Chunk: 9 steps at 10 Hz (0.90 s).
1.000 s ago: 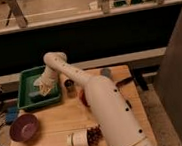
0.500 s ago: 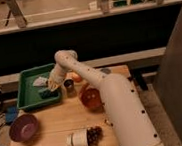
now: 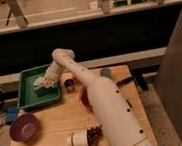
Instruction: Wipe tray with sponge
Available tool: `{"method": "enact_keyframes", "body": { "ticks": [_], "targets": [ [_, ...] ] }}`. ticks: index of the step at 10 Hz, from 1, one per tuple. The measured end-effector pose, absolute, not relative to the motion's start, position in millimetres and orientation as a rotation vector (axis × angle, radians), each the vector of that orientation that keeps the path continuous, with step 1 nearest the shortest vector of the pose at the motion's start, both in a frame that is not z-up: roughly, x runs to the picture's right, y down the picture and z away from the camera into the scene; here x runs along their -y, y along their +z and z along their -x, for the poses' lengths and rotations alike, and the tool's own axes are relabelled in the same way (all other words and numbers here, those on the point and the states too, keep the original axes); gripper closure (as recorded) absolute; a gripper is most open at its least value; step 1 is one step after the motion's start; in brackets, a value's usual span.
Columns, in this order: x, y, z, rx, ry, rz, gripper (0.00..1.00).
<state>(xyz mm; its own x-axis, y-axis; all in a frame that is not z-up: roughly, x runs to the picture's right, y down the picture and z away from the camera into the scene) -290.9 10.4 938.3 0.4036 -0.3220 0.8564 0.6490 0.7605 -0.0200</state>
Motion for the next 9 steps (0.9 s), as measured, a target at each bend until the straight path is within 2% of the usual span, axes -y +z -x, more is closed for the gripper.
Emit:
{"method": "enact_keyframes", "body": {
  "ticks": [3, 9],
  "targets": [
    [-6, 936, 312, 1.044, -0.646, 0.354, 1.00],
    [-38, 892, 343, 1.134, -0.754, 0.391, 1.00]
  ]
}}
